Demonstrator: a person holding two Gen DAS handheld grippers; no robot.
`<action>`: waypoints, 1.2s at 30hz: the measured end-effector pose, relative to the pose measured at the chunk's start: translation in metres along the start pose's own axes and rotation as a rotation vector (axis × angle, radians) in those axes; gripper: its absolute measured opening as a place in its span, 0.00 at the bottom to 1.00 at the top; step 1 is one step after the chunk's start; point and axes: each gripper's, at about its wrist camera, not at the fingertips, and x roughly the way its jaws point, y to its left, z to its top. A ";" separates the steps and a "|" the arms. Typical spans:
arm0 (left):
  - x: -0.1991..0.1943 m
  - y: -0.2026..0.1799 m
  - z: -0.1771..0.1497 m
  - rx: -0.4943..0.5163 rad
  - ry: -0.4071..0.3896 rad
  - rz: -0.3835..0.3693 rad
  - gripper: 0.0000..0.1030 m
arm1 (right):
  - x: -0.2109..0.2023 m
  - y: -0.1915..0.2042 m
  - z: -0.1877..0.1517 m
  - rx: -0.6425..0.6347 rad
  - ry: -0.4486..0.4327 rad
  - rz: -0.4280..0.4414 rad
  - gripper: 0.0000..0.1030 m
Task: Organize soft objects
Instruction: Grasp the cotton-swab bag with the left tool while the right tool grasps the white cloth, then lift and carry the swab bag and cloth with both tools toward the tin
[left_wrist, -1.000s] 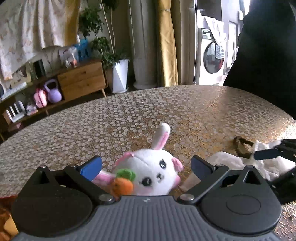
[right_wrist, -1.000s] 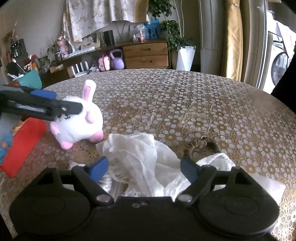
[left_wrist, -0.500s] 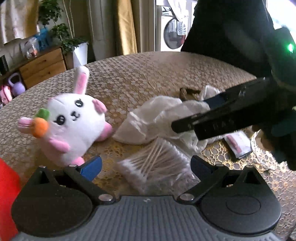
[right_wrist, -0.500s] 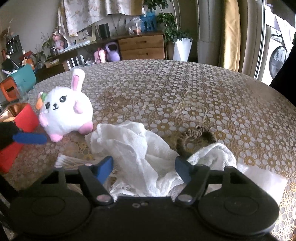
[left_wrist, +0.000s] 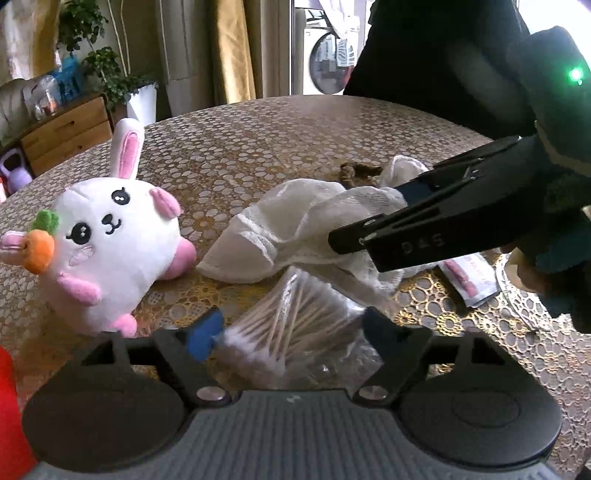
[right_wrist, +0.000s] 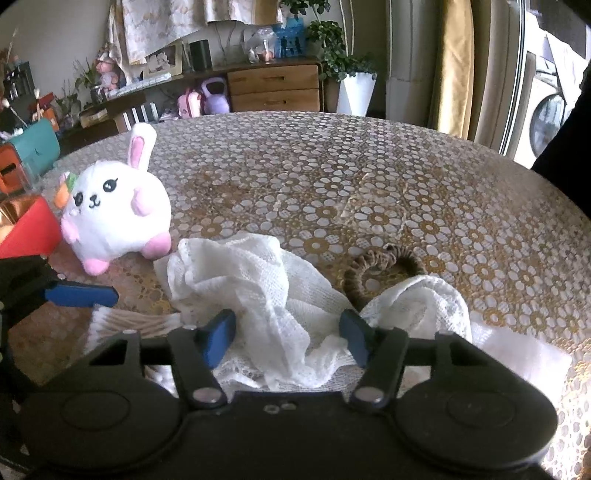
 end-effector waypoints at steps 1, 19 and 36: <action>0.000 -0.001 0.000 0.005 -0.002 0.003 0.74 | 0.000 0.001 0.000 -0.011 -0.001 -0.016 0.50; -0.038 0.006 0.006 -0.048 -0.052 -0.002 0.45 | -0.067 0.006 0.001 0.035 -0.126 -0.007 0.05; -0.134 0.036 0.016 -0.168 -0.139 0.020 0.45 | -0.194 0.036 0.033 0.012 -0.342 0.037 0.04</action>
